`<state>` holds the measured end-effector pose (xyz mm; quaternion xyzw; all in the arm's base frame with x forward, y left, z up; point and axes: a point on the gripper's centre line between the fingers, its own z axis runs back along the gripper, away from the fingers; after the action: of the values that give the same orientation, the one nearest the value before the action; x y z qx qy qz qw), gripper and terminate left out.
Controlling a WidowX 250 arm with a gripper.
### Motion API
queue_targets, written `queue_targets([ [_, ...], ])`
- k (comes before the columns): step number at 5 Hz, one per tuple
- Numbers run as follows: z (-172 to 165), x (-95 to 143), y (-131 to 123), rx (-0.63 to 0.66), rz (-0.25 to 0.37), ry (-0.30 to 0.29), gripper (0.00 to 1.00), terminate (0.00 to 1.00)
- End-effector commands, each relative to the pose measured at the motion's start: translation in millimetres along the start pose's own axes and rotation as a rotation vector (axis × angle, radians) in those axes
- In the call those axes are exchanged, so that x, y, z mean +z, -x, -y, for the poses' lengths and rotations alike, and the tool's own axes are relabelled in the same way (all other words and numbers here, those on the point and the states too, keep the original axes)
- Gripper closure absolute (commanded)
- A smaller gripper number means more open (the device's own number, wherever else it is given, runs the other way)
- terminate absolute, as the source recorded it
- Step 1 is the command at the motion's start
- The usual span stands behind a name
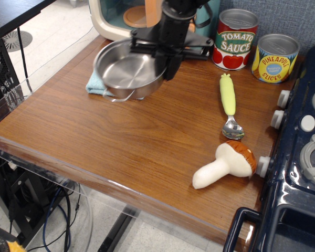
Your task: Place the pot on the blue towel
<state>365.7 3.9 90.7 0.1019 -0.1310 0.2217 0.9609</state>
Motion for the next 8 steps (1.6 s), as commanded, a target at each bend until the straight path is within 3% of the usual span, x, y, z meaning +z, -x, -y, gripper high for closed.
queue_targets([
  [1,-2.9,-26.4,-55.5,0.019,-0.028,0.005,1.0,0.0],
  [3,-21.6,-60.1,-86.3,0.039,-0.059,-0.044,1.0,0.0],
  [5,-27.5,-75.1,-82.6,0.038,-0.09,-0.067,1.0,0.0],
  [6,-26.9,-77.3,-80.1,0.033,-0.109,-0.091,0.0,0.0],
  [8,-31.5,-56.6,-76.8,0.066,-0.071,-0.099,0.0,0.0],
])
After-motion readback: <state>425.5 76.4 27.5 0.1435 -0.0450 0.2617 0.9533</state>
